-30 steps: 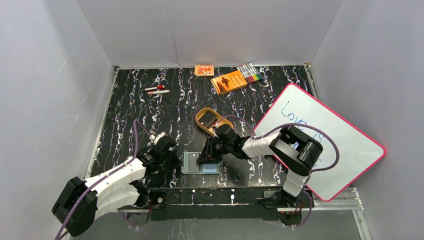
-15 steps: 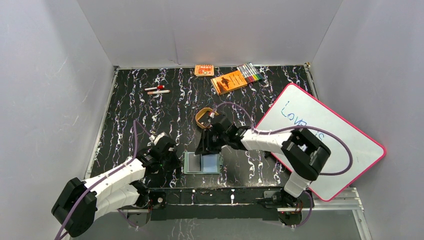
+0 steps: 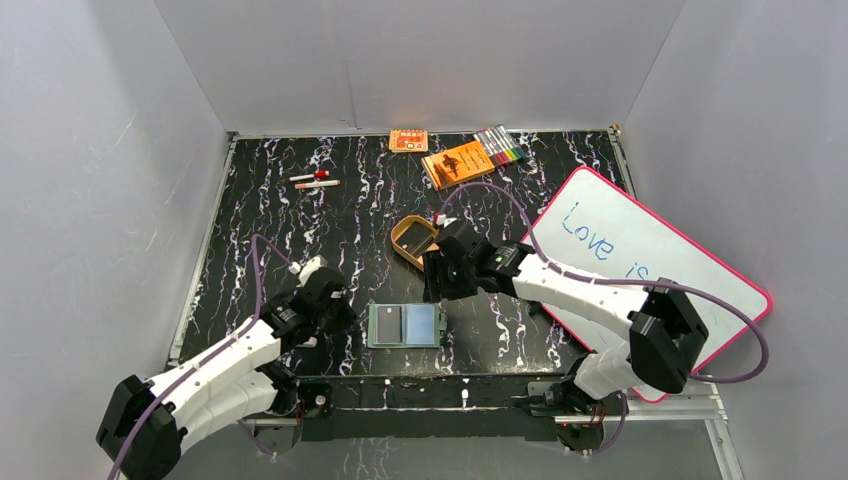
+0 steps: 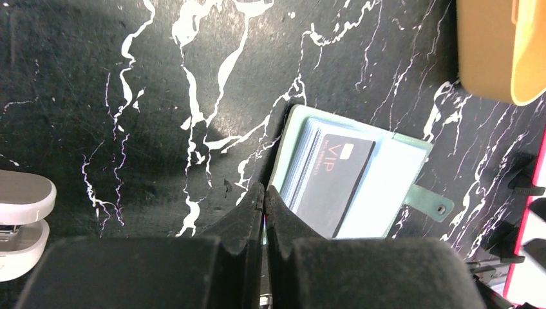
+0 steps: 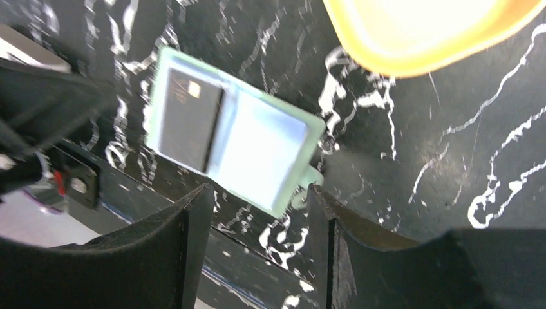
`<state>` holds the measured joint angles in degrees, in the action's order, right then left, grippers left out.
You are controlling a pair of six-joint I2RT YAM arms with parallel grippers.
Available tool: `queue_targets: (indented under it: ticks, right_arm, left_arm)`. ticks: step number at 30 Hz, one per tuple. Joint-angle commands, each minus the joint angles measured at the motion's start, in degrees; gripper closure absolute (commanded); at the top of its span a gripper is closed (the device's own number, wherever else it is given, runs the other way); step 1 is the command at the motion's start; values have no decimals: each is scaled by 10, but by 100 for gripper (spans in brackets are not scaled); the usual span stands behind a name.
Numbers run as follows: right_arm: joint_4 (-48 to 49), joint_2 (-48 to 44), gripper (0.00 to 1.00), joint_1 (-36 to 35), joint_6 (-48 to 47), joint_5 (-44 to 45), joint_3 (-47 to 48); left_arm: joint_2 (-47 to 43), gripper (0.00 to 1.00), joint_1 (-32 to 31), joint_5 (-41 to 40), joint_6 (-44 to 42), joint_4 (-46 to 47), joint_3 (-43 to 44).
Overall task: Put the credit cards into the card holder
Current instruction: Insert the credit card into the card holder, then close the card holder at the center of the board.
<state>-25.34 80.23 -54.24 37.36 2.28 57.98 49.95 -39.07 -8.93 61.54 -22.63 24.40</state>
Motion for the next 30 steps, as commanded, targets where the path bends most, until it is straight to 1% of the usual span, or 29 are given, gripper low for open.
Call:
queue_targets:
  ticks: [1,5,9,17,20,22,25,30]
  right_arm:
    - [-72,14,36,-20,-16,3,-8]
    - [-67,31,34,-31,-7,-3,-10]
    - [-69,62,34,-36,-7,3,-4]
    - [-39,87,41,-36,-2,22,-32]
    - [-29,93,49,-37,0,18,-34]
    - [-25,93,57,-37,0,21,-35]
    - [-22,92,67,-37,-1,27,-37]
    - [-17,95,78,-35,-4,33,-41]
  left_arm:
    - [-2,100,2,-35,-6,-21,25]
    - [11,100,2,-22,-7,-15,24]
    - [6,99,2,-12,-3,-10,16]
    - [-21,99,3,-9,1,-15,2]
    - [-22,99,3,-8,4,-15,-1]
    - [-21,99,2,-7,5,-14,-2]
    - [-23,99,2,-7,6,-12,-7]
    - [-18,99,2,-4,9,-1,-20]
